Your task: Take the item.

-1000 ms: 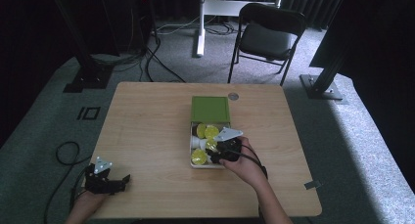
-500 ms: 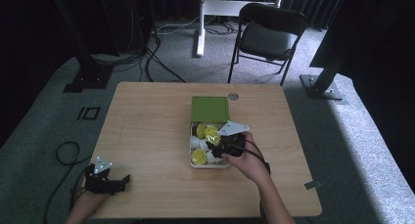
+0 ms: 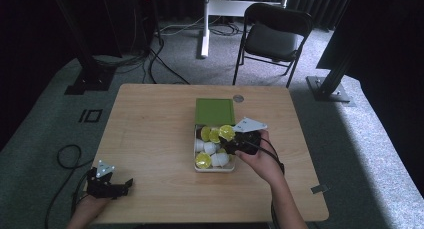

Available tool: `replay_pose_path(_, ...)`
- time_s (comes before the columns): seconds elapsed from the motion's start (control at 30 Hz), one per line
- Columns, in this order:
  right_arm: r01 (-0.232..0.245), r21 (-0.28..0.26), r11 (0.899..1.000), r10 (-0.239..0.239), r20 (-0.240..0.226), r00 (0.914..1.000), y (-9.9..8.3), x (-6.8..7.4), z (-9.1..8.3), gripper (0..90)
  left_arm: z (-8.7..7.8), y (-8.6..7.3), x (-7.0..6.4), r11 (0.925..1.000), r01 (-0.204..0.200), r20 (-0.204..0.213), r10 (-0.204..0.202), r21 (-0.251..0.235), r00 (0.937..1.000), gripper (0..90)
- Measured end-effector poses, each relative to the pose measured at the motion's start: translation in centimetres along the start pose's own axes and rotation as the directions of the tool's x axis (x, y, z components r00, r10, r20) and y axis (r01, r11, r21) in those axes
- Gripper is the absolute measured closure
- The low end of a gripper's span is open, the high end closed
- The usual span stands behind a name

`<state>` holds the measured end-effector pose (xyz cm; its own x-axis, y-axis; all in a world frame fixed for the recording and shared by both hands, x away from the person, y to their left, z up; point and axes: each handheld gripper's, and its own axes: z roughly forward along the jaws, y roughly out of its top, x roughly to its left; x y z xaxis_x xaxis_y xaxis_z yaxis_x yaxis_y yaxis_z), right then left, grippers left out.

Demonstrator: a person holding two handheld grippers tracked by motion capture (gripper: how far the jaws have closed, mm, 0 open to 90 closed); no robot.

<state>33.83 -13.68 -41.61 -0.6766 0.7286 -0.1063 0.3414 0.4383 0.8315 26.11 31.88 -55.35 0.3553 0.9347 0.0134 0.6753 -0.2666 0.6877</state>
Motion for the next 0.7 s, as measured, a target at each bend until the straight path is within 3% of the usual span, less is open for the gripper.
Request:
replay_pose_path(0.3, -0.034, -0.016, 0.999, 0.035, 0.052, 0.998, -0.5, -1.5, -0.7, 38.0, 0.0, 0.0, 0.0, 1.0, 0.0, 0.0, 0.0, 0.001, 1.0, 0.5)
replay_pose_path(0.7, -0.115, -0.033, 0.993, 0.119, 0.164, 0.9793, -2.2, -4.5, -0.9, 38.0, 0.0, 0.0, 0.0, 1.0, 0.003, 0.001, -0.003, 0.0, 1.0, 0.4)
